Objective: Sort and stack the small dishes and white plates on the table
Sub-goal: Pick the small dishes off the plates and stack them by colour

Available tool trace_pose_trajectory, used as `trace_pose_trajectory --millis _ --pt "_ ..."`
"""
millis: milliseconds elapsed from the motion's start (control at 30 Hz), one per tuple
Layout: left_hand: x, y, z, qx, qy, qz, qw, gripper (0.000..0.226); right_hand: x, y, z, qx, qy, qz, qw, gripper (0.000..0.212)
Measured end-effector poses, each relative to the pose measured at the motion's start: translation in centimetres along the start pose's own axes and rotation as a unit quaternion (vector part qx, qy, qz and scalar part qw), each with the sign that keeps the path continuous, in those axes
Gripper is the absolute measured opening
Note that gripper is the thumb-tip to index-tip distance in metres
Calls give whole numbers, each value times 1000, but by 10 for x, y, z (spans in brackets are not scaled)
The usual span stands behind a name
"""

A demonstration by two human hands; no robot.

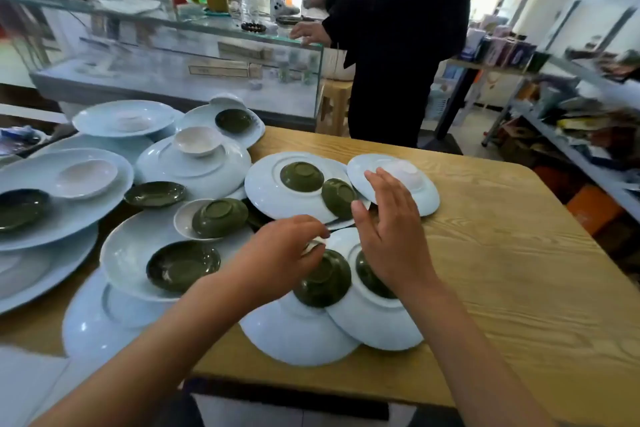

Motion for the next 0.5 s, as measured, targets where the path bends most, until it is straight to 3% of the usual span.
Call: trace_pose_trajectory --millis 67,167,267,500 --pt "1 -4 -1 -16 -17 29 999 34 5 3 2 9 6 -7 1000 49" --pt "5 -10 -7 -40 -8 112 993 60 17 6 2 18 -5 0 1000 49" --pt "2 -12 -9 -73 -11 137 988 76 26 16 0 14 -3 -9 1000 46" --pt "-8 -21 -2 -81 11 209 974 72 43 28 -7 12 -7 -3 1000 42"
Point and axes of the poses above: each hand's wrist, its own x-axis away from the middle knuckle, its own y-axis out of the back of the hand, z = x × y, the point moved 4 cm from there along -x, towards the middle knuckle, and after that the axes turned 4 degrees about z, right-handed, at the moved point
